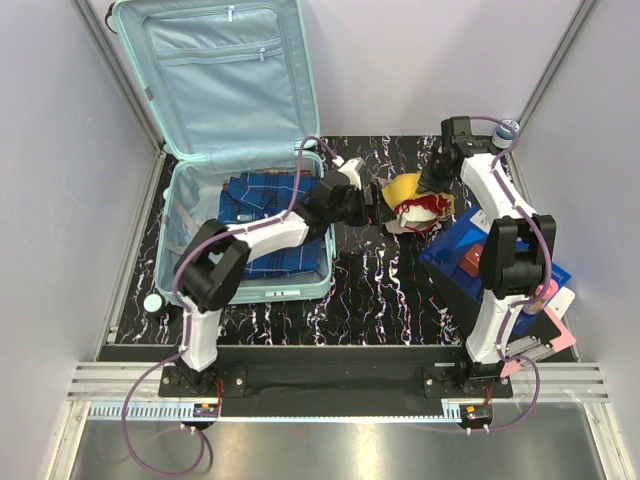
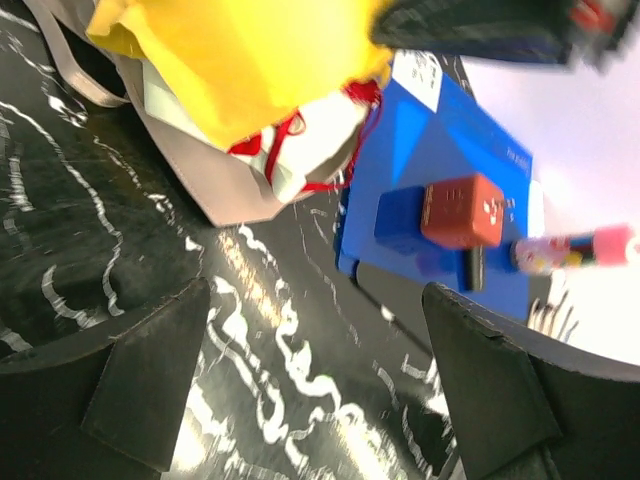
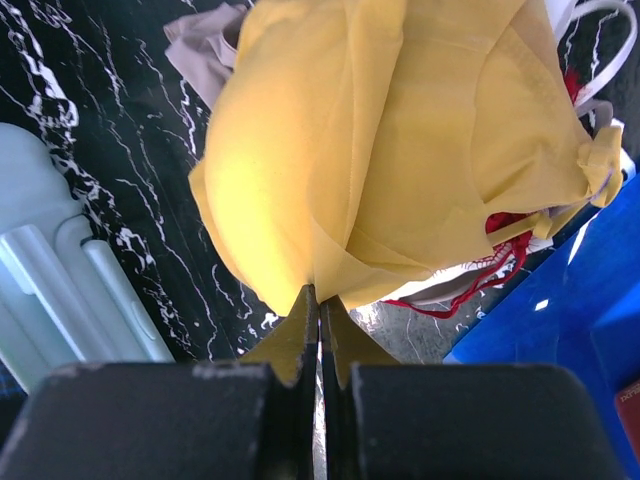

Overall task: Pack the luggage
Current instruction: Pick up the clothes at the center of the board.

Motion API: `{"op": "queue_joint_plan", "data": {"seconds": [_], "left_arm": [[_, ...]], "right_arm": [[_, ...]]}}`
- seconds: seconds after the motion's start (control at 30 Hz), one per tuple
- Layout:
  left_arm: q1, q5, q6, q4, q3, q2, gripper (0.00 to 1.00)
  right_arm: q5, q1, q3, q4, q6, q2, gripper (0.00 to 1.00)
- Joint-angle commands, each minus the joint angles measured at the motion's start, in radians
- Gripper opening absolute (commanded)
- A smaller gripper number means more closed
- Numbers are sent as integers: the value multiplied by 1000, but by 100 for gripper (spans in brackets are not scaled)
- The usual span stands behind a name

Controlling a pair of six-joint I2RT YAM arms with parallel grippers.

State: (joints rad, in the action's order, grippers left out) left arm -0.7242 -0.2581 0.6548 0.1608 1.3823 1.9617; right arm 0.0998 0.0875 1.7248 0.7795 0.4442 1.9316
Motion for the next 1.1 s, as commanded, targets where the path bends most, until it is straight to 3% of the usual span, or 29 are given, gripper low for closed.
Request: {"op": "queue_joint_plan", "data": {"seconds": [0.0,0.3,0.6,1.07], "left_arm": [[6,-4,209,178,105,68,93],[17,88,529,273,201,238,99],[25,80,592,168,265,305,98],[26,51,672,197,285,356,99]], "right_arm": [[34,-3,-19,-49,8,-37,0],[80,-3,-99,-89,17,-68,0],[107,-3,-137,-118,36,-102,0],[120,-5,-149,-123,39,-105,0]]}}
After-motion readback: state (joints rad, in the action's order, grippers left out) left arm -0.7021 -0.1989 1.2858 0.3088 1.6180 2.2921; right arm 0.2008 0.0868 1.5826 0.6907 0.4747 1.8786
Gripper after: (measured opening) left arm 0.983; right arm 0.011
